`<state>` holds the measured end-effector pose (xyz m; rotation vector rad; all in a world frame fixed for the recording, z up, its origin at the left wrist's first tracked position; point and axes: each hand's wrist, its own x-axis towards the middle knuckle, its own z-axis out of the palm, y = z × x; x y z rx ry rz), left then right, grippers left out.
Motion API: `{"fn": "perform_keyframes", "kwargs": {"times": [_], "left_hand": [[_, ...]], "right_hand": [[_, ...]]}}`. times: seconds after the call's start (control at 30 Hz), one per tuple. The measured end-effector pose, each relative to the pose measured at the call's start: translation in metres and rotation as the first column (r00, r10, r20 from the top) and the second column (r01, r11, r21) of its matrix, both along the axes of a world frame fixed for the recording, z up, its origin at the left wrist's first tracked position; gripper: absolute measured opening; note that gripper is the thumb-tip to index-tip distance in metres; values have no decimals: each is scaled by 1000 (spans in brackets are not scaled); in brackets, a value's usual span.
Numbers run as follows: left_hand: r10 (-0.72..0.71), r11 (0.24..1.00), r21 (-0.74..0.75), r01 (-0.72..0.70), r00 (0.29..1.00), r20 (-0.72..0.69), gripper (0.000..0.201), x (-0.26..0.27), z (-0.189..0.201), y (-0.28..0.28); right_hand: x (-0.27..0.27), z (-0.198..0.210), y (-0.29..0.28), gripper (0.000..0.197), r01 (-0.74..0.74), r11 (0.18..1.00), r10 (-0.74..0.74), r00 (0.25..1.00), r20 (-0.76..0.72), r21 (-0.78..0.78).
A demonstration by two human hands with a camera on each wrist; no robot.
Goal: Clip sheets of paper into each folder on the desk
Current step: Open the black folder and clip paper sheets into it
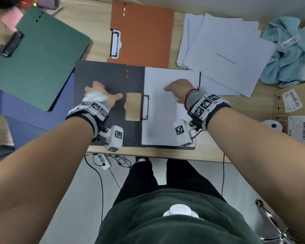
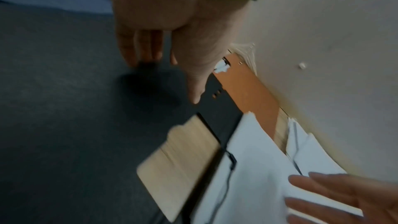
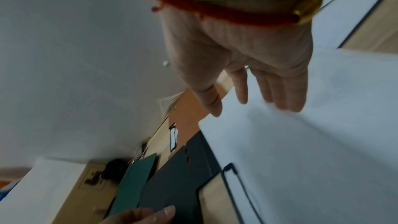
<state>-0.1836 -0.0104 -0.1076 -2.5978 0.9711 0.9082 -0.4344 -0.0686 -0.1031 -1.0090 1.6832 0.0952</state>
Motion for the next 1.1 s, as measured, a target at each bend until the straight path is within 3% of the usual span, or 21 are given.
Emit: {"fn": "perform_keyframes", "kwargs": {"times": [0.13,0.33,0.47,0.63,0.77,0.9,1.0,1.1], "left_hand": [[100,989,97,-109,990,99,112,45,-2,20],[66,992,105,-75,994,83,106,62,-1,36],[72,992,103,-78,996,61,113,72,7,37],[131,991,-10,-131,991,13,109,95,19,31],[32,982,-182,-50,995,-98,91,102,56,14],[-88,940,-340,-6,962,-260,72,79,98,-17],[-135,921,-382,-76,858,-495,67,41,121,-37],[-238,906,-422,-42,774,-587,58,-8,128,-44]], "right_hand": [[39,-2,7,64,-184,983,185,979,-82,24],[53,-9,13,63,-200,977,208,969,-136,70],[55,-1,9,58,-186,980,194,970,-147,66],[53,2,13,59,-218,972,230,958,-172,87],[47,14,16,59,-293,952,303,940,-156,84],[29,28,16,73,-126,982,134,990,-48,137],[14,47,10,68,17,991,-33,992,118,136],[-6,68,5,64,117,986,-144,958,248,120]]}}
